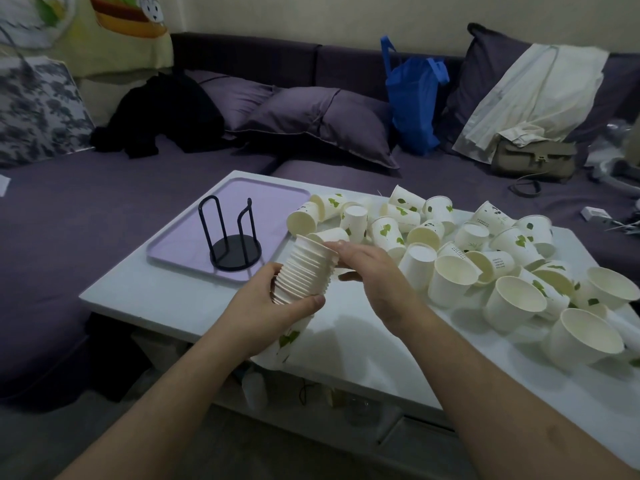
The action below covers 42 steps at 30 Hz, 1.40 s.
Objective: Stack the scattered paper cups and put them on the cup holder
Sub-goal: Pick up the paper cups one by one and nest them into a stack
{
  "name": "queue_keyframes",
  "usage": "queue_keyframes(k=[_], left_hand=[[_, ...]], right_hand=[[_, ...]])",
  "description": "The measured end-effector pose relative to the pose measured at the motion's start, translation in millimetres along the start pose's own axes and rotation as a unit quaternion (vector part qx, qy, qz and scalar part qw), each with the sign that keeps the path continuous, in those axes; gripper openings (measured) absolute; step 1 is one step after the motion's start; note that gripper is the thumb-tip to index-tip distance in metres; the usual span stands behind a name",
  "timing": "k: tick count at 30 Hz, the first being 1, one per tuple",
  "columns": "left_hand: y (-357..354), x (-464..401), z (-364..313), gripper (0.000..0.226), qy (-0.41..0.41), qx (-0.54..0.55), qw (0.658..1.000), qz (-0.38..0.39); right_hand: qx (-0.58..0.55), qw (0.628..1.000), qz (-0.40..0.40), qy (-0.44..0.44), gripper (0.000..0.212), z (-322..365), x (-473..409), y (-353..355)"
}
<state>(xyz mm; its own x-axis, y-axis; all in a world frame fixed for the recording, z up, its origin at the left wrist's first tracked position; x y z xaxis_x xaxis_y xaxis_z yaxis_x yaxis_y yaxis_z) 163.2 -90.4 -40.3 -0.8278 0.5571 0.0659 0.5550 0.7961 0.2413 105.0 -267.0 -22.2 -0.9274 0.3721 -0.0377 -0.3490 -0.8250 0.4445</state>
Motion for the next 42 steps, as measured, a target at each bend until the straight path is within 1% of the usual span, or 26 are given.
queue_keyframes(k=[2,3,4,5,6,7,8,10,11,13,15,17,18,20,21,22,23,25,28,29,31,33,35,38,40,42], left_hand=[[2,-1,2,0.056,0.007,0.005,1.0,-0.002],[3,-2,3,0.055,0.01,0.008,1.0,-0.004],[5,-3,5,0.055,0.012,0.012,1.0,-0.007],[6,-4,6,0.054,0.015,0.016,1.0,-0.011],[8,-6,7,0.053,0.019,0.019,0.999,-0.016],[11,-7,8,0.052,0.022,0.021,0.999,-0.022],[13,-8,9,0.052,0.024,0.021,0.999,-0.028],[17,-11,10,0.052,0.026,0.026,0.999,-0.034],[18,-12,11,0.052,0.026,0.03,0.999,-0.036],[20,-13,12,0.051,0.027,0.038,0.998,-0.037],[20,-15,13,0.051,0.029,0.039,0.998,-0.034],[21,-16,14,0.05,0.031,0.038,0.998,-0.034],[22,-16,15,0.05,0.032,0.039,0.998,-0.034],[23,-15,15,0.05,0.033,0.041,0.998,-0.035],[22,-15,14,0.05,0.034,0.042,0.998,-0.035],[22,-15,14,0.05,0.034,0.043,0.998,-0.034],[21,-14,13,0.05,0.034,0.044,0.998,-0.033],[20,-13,11,0.051,0.032,0.045,0.998,-0.03],[16,-11,7,0.053,0.025,0.025,0.999,-0.022],[15,-10,6,0.054,0.022,0.017,0.999,-0.019],[13,-7,5,0.056,0.017,0.0,1.0,-0.011],[11,-4,3,0.058,0.007,-0.024,1.0,-0.001],[8,-2,2,0.058,-0.005,-0.049,0.999,0.009],[3,1,-1,0.059,-0.016,-0.054,0.998,0.015],[-1,1,-4,0.06,-0.026,-0.056,0.998,0.019],[-5,0,-5,0.06,-0.032,-0.057,0.998,0.018]], right_hand=[[0.023,0.999,0.025,-0.018,0.069,-5,-2,-6],[0.025,0.999,0.033,-0.021,0.069,-5,-3,-7],[0.033,0.999,0.03,-0.016,0.064,-5,-6,-8],[0.044,0.999,0.017,-0.007,0.053,-3,-9,-7],[0.075,0.997,-0.011,0.001,0.041,-2,-12,-3],[0.129,0.991,-0.042,0.008,0.034,-2,-17,3],[0.211,0.976,-0.061,0.016,0.04,-1,-22,6],[0.376,0.925,-0.033,0.032,0.071,-4,-36,-2],[0.431,0.901,-0.007,0.042,0.084,-8,-44,-9],[0.506,0.86,0.027,0.065,0.098,-21,-57,-22],[0.549,0.831,0.019,0.086,0.104,-31,-65,-29],[0.574,0.814,-0.017,0.09,0.105,-35,-67,-28],[0.586,0.804,-0.033,0.089,0.103,-35,-66,-26],[0.604,0.789,-0.053,0.098,0.089,-34,-63,-23],[0.602,0.79,-0.059,0.101,0.08,-34,-61,-21],[0.585,0.802,-0.065,0.098,0.072,-32,-59,-17],[0.555,0.824,-0.074,0.089,0.068,-32,-57,-11],[0.46,0.88,-0.103,0.054,0.065,-26,-51,6],[0.276,0.95,-0.148,0.005,0.07,-11,-38,33],[0.209,0.965,-0.156,-0.005,0.069,-5,-33,41],[0.07,0.985,-0.155,-0.01,0.061,3,-26,51],[-0.039,0.992,-0.121,-0.014,0.055,8,-21,52],[-0.058,0.995,-0.077,-0.014,0.053,14,-17,45],[0.01,1.0,-0.008,-0.002,0.048,20,-8,26],[0.039,0.998,0.055,-0.009,0.038,20,-1,11],[0.058,0.991,0.12,-0.016,0.02,21,9,-5]])
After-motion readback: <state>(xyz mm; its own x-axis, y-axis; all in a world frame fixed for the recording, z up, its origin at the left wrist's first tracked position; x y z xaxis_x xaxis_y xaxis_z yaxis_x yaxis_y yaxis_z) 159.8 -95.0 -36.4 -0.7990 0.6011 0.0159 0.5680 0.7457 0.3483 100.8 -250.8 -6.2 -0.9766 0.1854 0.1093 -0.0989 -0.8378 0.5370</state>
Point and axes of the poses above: each hand's wrist, its own x-axis away from the middle knuckle, its own y-axis out of the back of the hand, z = x × y, the point moved 8 cm from there along -x, towards the middle knuckle, and after that the axes turned 14 degrees about x, right-handed, at the moved point
